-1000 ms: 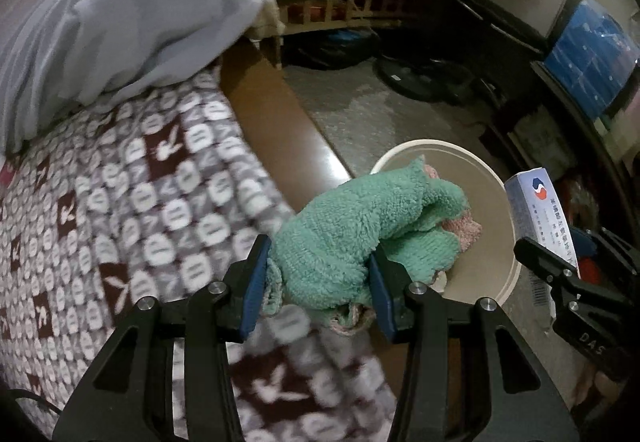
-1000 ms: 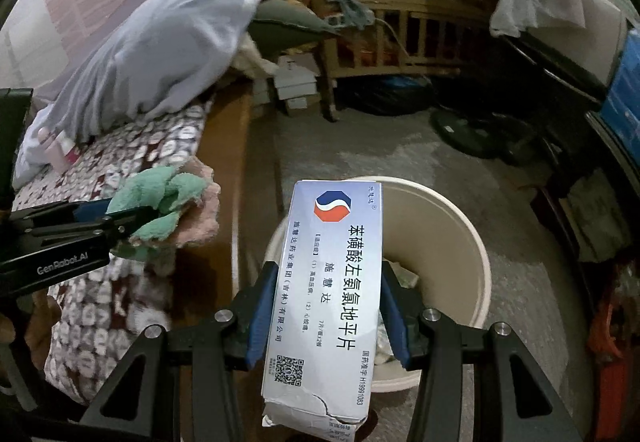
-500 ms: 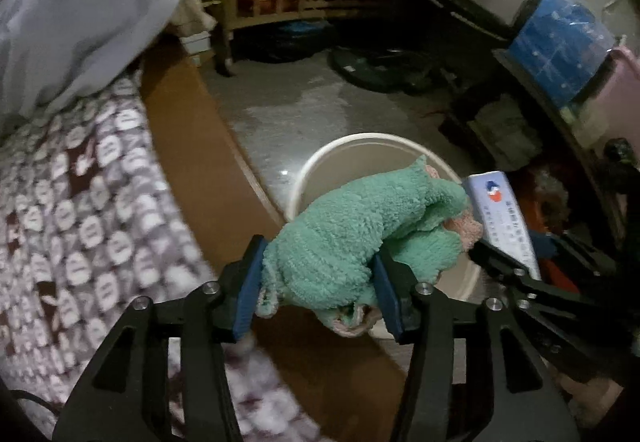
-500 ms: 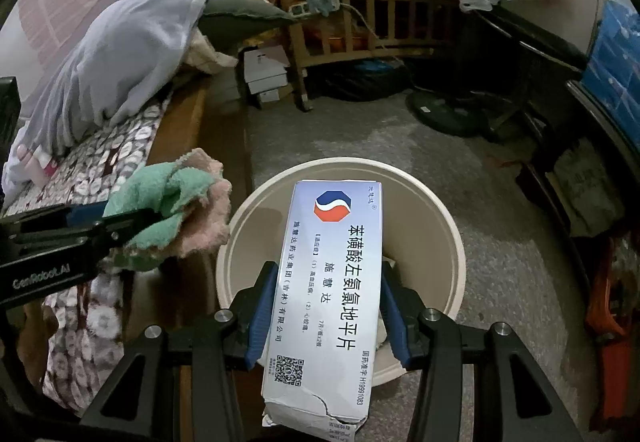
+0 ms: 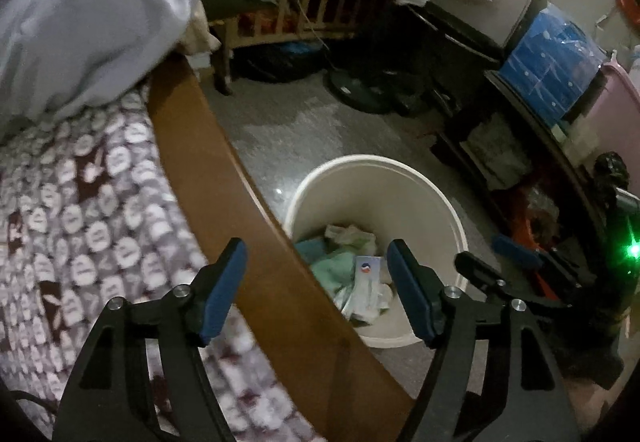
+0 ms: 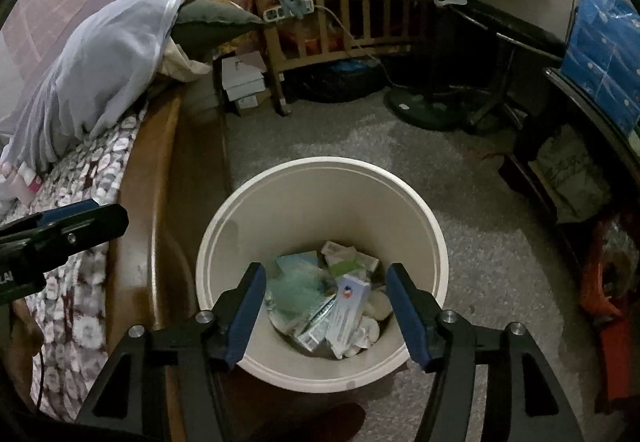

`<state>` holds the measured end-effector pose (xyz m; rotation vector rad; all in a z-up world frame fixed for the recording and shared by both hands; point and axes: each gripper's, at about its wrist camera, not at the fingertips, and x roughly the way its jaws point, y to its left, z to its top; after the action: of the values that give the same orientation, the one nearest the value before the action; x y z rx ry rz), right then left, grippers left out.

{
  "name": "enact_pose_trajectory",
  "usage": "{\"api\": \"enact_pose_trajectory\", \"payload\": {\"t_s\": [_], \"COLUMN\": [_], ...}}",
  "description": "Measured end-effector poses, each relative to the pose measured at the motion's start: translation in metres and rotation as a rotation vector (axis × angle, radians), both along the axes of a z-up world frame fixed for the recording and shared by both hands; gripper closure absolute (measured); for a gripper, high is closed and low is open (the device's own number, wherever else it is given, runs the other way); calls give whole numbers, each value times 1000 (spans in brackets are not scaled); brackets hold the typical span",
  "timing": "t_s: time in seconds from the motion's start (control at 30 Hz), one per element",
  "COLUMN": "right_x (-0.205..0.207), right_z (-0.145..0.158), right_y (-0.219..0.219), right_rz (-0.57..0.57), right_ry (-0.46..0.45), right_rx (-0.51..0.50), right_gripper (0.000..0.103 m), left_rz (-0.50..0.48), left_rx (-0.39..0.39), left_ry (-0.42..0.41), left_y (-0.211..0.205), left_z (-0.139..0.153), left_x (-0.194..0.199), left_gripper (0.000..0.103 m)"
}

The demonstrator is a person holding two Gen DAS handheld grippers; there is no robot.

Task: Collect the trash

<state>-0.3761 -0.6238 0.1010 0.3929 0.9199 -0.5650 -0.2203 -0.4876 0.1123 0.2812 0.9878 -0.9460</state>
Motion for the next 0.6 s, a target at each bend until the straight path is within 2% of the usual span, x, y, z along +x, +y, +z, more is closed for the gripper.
{"api": "enact_pose_trajectory", "payload": {"t_s": [0.27, 0.6], "right_x": [-2, -10], "right_z": [19, 52], "right_y": [21, 53], "right_rz": [-27, -42], "right_ry": [-54, -113], "right_rx": [-58, -123], "right_gripper": [43, 40], "left_rz": [37, 70], "left_rx": [-19, -94], "left_ry": [-95, -170], "left_y": [30, 63], "left_z": [14, 42], "left_x": [-4, -14], "left_gripper": [32, 32]}}
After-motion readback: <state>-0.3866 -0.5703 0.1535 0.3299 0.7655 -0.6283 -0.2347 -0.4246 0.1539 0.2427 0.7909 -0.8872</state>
